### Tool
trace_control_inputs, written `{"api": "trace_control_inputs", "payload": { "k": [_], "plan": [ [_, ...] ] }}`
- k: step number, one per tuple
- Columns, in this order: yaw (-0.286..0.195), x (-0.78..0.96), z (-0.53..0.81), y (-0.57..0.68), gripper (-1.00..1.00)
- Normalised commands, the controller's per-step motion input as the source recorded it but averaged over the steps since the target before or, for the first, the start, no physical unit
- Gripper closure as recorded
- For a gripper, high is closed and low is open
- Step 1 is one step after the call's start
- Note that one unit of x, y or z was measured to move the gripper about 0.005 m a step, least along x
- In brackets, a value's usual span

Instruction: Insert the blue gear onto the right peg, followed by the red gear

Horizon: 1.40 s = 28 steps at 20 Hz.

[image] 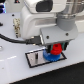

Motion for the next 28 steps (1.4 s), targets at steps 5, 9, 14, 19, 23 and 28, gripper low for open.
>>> {"api": "trace_control_inputs", "payload": {
  "k": [5, 9, 14, 19, 23, 28],
  "plan": [
    [0.0, -0.06, 0.33, 0.04, 1.0],
    [0.0, 0.16, 0.32, 0.0, 1.0],
    [0.0, 0.08, -0.16, -0.02, 1.0],
    [0.0, 0.03, -0.32, -0.01, 1.0],
    [0.0, -0.01, -0.57, 0.0, 1.0],
    [0.0, -0.09, -0.25, -0.02, 1.0]
  ]
}}
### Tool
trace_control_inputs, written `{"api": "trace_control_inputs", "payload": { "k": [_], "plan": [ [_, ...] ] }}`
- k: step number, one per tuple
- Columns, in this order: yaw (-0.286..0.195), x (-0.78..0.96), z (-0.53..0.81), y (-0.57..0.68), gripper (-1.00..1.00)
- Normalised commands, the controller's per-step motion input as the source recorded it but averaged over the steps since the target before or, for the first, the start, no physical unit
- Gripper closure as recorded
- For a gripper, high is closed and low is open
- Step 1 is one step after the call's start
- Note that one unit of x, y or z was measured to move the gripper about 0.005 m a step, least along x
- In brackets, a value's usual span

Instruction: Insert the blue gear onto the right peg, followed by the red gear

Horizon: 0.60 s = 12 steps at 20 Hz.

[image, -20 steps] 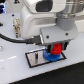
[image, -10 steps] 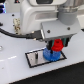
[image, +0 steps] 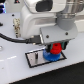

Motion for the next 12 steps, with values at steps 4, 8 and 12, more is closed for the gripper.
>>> {"api": "trace_control_inputs", "payload": {
  "k": [4, 8, 12],
  "plan": [
    [0.0, 0.0, 0.39, -0.23, 1.0],
    [0.0, 0.0, -0.04, -0.08, 1.0],
    [0.0, -0.01, -0.33, -0.03, 1.0]
  ]
}}
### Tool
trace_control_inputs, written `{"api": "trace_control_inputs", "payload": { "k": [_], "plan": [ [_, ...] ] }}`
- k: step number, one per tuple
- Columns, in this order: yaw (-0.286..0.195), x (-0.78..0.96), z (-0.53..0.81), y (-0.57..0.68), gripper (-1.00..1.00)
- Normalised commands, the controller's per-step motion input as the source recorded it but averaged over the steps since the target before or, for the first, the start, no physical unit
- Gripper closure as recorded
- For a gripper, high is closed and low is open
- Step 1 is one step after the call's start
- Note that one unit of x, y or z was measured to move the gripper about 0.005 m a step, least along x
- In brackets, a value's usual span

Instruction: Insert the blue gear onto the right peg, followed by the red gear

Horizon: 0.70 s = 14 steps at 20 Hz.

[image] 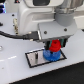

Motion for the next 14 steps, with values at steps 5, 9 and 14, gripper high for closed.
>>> {"api": "trace_control_inputs", "payload": {
  "k": [5, 9, 14],
  "plan": [
    [0.0, 0.0, -0.41, 0.08, 1.0],
    [0.0, 0.0, -0.54, 0.02, 1.0],
    [0.0, -0.03, 0.06, 0.05, -1.0]
  ]
}}
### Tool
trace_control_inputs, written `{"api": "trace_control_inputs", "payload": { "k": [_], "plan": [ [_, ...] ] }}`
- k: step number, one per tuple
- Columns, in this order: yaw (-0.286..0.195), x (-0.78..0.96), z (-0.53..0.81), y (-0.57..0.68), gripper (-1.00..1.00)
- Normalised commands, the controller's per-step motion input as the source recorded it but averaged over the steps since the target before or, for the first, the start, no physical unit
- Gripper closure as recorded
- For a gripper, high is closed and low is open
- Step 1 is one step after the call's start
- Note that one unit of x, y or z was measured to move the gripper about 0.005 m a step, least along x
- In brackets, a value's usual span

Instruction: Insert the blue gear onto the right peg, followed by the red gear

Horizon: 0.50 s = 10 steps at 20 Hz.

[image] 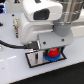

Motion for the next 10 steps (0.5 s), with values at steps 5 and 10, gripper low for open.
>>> {"api": "trace_control_inputs", "payload": {
  "k": [5, 10],
  "plan": [
    [0.0, 0.0, 0.63, 0.18, -1.0],
    [0.0, 0.0, 0.13, 0.02, -1.0]
  ]
}}
